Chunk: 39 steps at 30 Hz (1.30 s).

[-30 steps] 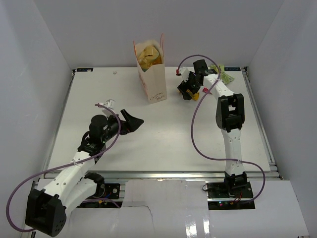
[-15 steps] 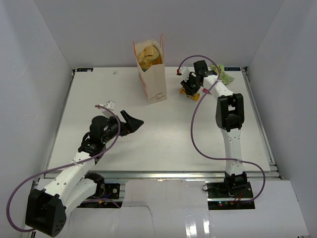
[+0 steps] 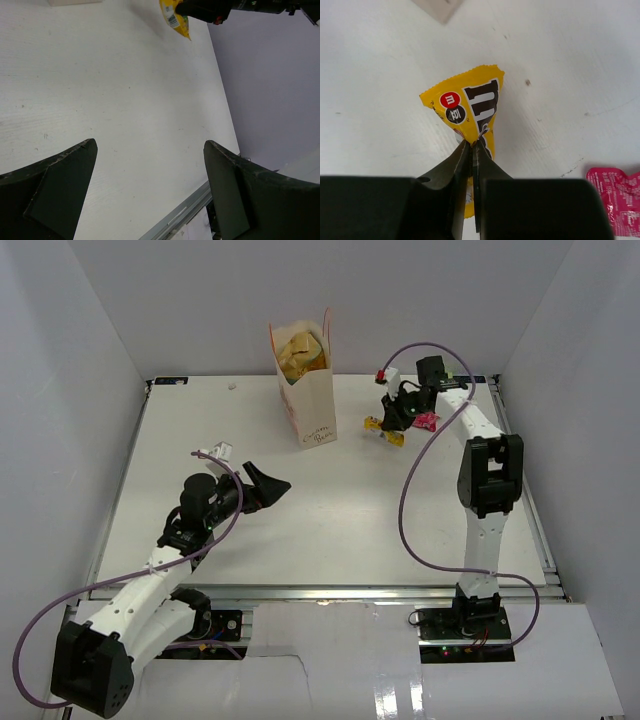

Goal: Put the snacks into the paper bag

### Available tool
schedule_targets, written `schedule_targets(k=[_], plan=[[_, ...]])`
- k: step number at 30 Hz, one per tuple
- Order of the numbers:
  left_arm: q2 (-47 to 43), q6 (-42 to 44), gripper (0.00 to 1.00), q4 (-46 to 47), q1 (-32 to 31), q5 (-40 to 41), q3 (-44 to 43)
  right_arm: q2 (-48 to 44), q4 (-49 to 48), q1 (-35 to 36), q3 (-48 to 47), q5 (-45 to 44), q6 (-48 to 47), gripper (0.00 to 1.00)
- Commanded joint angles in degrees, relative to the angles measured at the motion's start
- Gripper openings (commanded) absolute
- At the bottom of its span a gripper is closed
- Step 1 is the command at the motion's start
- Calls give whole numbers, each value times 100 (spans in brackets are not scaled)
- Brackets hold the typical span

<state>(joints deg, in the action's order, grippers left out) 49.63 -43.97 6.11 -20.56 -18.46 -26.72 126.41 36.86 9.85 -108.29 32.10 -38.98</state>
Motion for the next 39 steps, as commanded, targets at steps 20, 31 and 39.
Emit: schedule_targets(k=[20,31,39], plan=[[65,116,98,417,8,-264,-70,-1427,-3368,2231,-1888,-1630,2553,8],[-472,11,98,400,8,-158,185,-196,-5145,2540,-2320,-3366,2124,16],[-287,81,98,409,-1,-246,62,-362,-5268,2540,-1871,-3500,1736,55]])
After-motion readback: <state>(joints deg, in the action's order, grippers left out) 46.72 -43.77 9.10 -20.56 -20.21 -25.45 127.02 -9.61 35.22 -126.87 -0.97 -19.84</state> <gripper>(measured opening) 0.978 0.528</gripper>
